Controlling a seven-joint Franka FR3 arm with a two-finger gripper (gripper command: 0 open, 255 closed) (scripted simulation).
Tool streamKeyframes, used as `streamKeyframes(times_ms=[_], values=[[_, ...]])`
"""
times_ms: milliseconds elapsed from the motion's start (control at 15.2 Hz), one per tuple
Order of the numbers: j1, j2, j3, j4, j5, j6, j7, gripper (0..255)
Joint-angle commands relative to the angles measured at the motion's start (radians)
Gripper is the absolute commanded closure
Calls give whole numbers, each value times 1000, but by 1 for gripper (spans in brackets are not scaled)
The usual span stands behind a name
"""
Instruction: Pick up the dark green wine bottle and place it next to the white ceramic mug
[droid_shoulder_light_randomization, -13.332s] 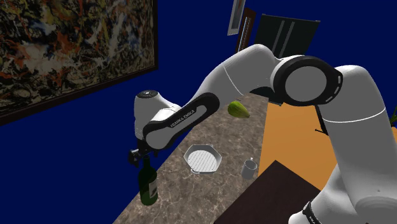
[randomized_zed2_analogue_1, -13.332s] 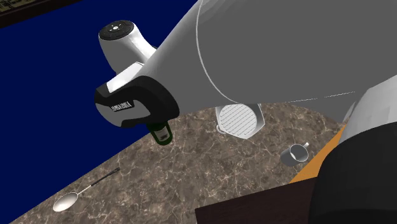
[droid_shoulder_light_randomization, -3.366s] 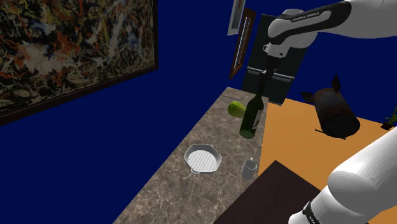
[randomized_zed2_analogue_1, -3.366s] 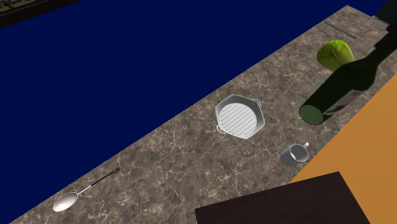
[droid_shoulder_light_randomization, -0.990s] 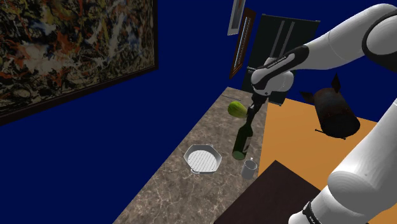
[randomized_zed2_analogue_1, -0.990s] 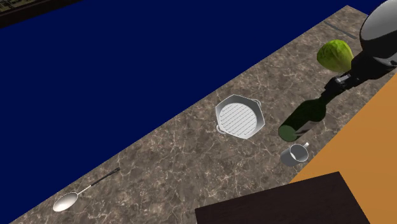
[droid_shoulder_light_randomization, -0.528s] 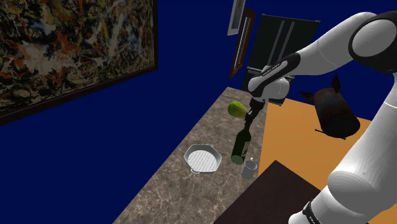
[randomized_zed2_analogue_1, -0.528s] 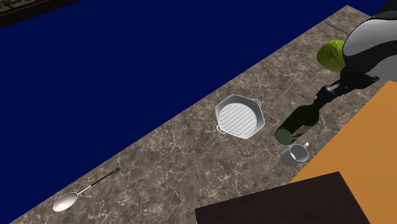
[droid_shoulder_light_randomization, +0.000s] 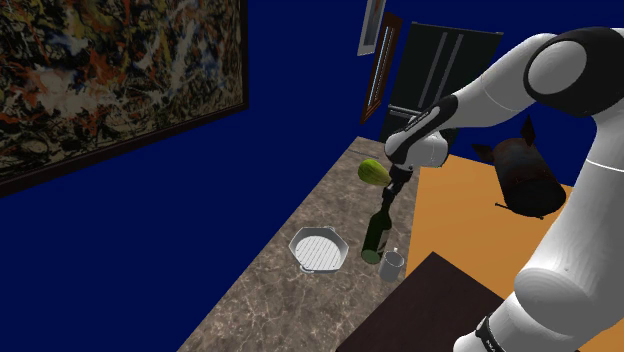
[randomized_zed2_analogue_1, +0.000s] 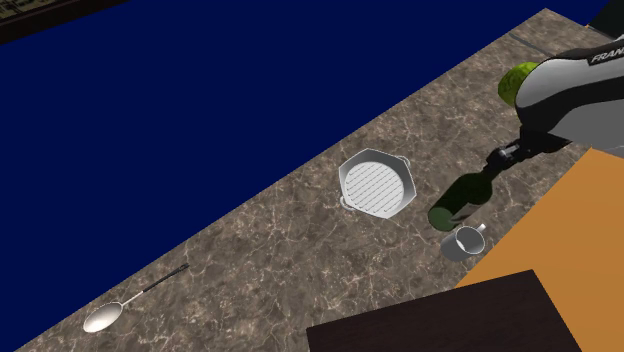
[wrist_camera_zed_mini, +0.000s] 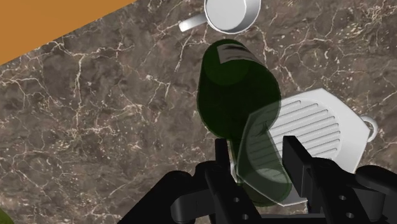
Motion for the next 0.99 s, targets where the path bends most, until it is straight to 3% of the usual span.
streamKeyframes(times_ms=[0,594,660,924], values=[[-2,25,6,-3,14,28,-9,255],[-6,50,12,-2,26,51,-20,255],[-6,50,12,-2,26,51,-20,0],[-6,50,12,-2,26,51,-20,0]])
